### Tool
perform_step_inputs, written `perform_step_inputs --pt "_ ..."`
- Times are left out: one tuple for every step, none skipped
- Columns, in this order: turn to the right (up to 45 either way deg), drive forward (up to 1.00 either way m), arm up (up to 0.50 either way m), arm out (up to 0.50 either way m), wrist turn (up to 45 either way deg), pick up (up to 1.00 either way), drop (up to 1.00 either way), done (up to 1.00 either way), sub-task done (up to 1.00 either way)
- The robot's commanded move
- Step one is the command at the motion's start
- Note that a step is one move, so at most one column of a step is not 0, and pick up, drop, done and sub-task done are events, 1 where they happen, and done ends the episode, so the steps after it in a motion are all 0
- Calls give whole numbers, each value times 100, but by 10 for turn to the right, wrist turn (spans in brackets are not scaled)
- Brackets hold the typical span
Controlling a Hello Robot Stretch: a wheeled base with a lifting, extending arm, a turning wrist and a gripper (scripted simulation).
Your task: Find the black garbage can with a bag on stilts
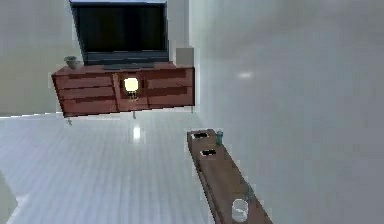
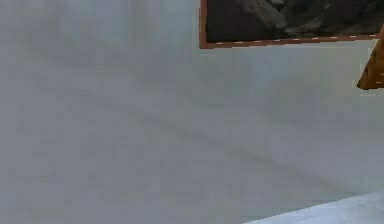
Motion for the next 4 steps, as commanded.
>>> perform_step_inputs --pt "-300 0 0 0 0 0 0 0 0" --pt "0 100 0 0 0 0 0 0 0" --pt "0 90 0 0 0 0 0 0 0" --pt "-450 0 0 0 0 0 0 0 0"
